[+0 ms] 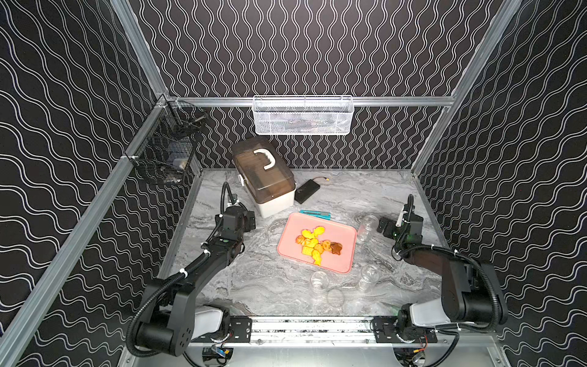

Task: Pour the cookies out of the jar
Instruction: Reset both arms

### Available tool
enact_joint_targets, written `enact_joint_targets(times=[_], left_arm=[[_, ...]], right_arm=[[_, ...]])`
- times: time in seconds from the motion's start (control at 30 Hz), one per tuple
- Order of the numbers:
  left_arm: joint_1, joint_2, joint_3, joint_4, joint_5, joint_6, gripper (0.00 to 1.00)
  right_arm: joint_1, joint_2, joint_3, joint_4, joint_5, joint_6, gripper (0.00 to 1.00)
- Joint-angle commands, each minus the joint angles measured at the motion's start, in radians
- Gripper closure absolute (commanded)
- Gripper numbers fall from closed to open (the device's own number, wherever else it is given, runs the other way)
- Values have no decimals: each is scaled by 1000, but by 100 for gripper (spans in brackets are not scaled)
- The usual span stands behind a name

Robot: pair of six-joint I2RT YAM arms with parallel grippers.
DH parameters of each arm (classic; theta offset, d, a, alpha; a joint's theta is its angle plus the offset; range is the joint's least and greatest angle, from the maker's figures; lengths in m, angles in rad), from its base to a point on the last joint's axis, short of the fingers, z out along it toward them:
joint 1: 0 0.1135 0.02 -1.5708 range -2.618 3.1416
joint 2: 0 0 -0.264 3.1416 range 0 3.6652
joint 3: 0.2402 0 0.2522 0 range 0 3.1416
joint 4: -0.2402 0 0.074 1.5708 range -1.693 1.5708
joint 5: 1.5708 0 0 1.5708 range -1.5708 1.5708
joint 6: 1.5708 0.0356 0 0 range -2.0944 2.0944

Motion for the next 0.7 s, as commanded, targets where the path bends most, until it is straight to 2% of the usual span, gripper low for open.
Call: enact_joint_targets(times=[0.0, 0.1, 0.4, 0.67], left_arm=[[6, 42, -53, 204, 4, 33, 2], [15, 76, -96, 305, 18, 34, 2], [20, 150, -118, 427, 13, 105, 1], [22, 231, -162, 551, 38, 109, 1]], right_arm=[[0, 18, -13, 138, 13, -21, 0], [1, 25, -13, 153, 15, -19, 0], [3, 39, -43, 259, -13, -33, 0], [17, 65, -115, 431, -15, -64, 0]])
